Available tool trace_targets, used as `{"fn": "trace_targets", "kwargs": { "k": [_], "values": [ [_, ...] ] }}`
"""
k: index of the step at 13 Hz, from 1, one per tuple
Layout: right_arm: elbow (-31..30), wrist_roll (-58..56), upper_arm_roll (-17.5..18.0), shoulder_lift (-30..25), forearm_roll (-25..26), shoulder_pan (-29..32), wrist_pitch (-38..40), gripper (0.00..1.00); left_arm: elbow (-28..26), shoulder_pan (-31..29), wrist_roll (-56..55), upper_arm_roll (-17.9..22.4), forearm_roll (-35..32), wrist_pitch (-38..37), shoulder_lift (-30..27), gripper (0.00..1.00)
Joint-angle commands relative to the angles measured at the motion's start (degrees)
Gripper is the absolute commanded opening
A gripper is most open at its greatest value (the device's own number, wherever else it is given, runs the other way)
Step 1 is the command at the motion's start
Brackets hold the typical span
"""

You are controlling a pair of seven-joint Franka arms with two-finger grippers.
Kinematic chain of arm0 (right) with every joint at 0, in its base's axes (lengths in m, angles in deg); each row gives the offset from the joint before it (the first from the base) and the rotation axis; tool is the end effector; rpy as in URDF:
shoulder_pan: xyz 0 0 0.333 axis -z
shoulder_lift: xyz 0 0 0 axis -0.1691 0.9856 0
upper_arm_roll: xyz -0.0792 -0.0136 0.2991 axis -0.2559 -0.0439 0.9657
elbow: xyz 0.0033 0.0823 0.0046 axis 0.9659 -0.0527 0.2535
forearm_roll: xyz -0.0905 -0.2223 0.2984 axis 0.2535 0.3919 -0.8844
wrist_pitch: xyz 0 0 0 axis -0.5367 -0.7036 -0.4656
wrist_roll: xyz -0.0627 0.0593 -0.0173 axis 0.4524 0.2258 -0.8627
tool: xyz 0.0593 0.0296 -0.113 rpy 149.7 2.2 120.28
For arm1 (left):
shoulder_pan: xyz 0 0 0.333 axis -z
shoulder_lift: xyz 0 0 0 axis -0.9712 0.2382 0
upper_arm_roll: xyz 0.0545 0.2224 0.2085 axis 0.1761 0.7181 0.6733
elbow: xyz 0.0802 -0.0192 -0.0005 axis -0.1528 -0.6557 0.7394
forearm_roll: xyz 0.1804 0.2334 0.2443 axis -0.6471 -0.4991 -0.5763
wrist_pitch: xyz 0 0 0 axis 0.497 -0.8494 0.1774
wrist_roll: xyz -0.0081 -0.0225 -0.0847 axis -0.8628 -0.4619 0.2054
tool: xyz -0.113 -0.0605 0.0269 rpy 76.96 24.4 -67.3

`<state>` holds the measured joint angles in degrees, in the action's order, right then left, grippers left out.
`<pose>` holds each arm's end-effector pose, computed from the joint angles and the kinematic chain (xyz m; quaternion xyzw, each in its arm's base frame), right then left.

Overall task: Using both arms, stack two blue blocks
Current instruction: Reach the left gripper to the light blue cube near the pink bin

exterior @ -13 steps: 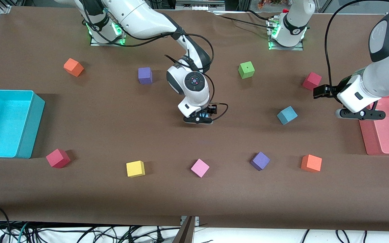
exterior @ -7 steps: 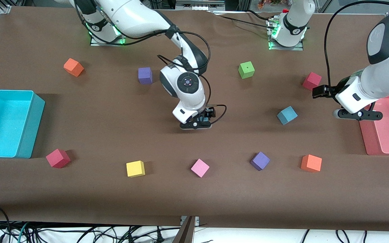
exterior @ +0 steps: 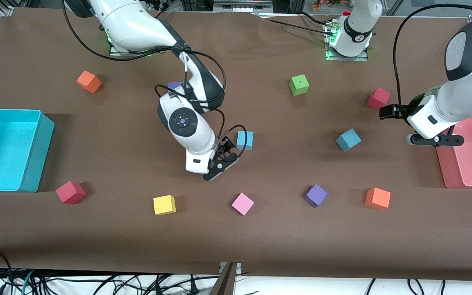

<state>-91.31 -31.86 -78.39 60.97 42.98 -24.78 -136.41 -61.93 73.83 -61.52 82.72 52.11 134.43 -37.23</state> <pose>0.6163 0.4281 0.2729 -0.9295 -0.3593 -0.0284 0.0790 0.5660 -0.0396 0.4689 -0.9895 -0.0208 0.1429 0.0045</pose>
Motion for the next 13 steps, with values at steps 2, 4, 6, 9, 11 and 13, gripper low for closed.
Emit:
{"fn": "trace_targets", "kwargs": {
  "k": [2,4,6,9,11,13],
  "values": [
    [-0.82,-9.42,0.91,-1.62,-2.37,1.38,1.92,1.00,-0.76,-2.27,-10.72,-0.55,-0.30,-0.67,0.80,1.00],
    [-0.65,-6.18,0.91,-1.89,-2.46,1.46,3.51,1.00,-5.05,-2.36,-11.17,-0.72,-0.30,1.16,-0.16,1.00],
    [-0.38,-4.67,1.61,-2.33,-4.47,1.21,5.79,1.00,-12.94,-2.44,-13.79,-0.81,-0.21,9.48,-3.31,1.00],
    [-0.64,-8.95,1.18,-2.42,-5.63,1.90,6.42,1.00,-24.56,-2.18,-19.16,-1.86,0.05,25.30,-5.79,1.00],
    [-1.87,-26.28,1.26,-2.07,-6.50,3.83,5.98,1.00,-30.01,-2.01,-21.97,-2.13,0.05,35.23,-5.26,1.00],
    [-3.54,-37.06,1.44,-2.07,-7.38,5.06,5.80,1.00,-35.46,-1.74,-23.82,-2.13,0.05,44.46,-4.04,1.00]
  ]
}}
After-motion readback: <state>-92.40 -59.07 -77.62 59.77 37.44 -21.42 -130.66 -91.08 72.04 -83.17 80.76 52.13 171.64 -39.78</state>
